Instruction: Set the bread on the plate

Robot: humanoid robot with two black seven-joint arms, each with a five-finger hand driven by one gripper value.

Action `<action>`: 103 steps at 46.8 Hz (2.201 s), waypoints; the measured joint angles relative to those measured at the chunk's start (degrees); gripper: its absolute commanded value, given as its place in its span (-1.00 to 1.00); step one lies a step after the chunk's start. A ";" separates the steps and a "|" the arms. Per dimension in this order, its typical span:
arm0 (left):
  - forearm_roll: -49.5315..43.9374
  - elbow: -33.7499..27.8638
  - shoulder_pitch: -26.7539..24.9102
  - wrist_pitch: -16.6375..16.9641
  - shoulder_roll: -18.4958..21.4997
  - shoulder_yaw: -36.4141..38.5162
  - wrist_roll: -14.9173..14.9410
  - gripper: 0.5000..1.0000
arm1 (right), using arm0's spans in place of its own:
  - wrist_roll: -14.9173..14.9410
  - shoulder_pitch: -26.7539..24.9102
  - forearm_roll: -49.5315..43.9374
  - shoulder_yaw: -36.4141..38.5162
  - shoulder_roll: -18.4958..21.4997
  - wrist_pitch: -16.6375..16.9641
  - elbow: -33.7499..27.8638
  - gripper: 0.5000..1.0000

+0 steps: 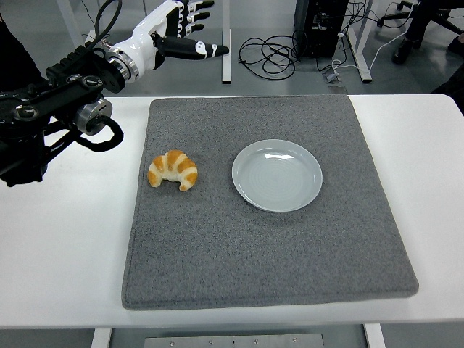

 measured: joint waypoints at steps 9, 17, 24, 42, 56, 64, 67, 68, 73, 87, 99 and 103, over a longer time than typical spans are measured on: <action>10.95 -7.62 0.00 -0.35 4.92 3.42 0.12 0.92 | -0.02 -0.01 -0.01 0.00 0.00 -0.03 0.00 1.00; 19.50 -8.50 0.23 0.06 5.58 8.07 -0.26 0.91 | -0.02 -0.02 0.00 0.00 0.00 -0.02 0.00 1.00; 25.54 -10.23 0.76 0.09 6.88 13.46 -0.51 0.91 | -0.02 0.02 -0.01 0.00 0.00 -0.02 0.00 1.00; 42.76 -10.59 4.11 3.04 9.34 18.39 -0.46 0.91 | -0.02 0.00 0.00 0.00 0.00 -0.02 0.00 1.00; 48.98 -8.74 7.53 7.14 9.09 18.54 -0.43 0.91 | -0.02 -0.01 0.00 0.00 0.00 -0.02 0.00 1.00; 48.98 -5.77 7.64 8.18 8.70 18.49 -0.48 0.91 | 0.01 0.04 0.01 0.00 0.00 -0.02 0.00 1.00; 48.61 -3.99 7.71 8.41 8.57 18.41 -0.58 0.91 | 0.01 0.04 0.01 0.00 0.00 -0.03 0.00 1.00; 48.57 -3.57 7.80 8.45 8.52 18.40 -0.65 0.91 | 0.00 0.04 0.01 0.00 0.00 -0.04 0.00 1.00; 48.41 -1.97 8.32 8.50 7.23 18.40 -1.94 0.91 | 0.01 0.04 0.01 0.00 0.00 -0.03 0.00 1.00; 48.19 -0.41 8.96 9.88 4.62 18.38 -2.65 0.91 | 0.00 0.01 0.01 0.00 0.00 0.00 0.00 1.00; 48.12 2.91 9.50 10.44 1.74 18.37 -2.80 0.91 | -0.03 0.02 0.01 0.00 0.00 -0.02 0.00 1.00; 48.11 3.55 9.63 10.88 0.85 18.36 -2.88 0.91 | -0.03 -0.02 0.01 0.00 0.00 -0.02 0.00 1.00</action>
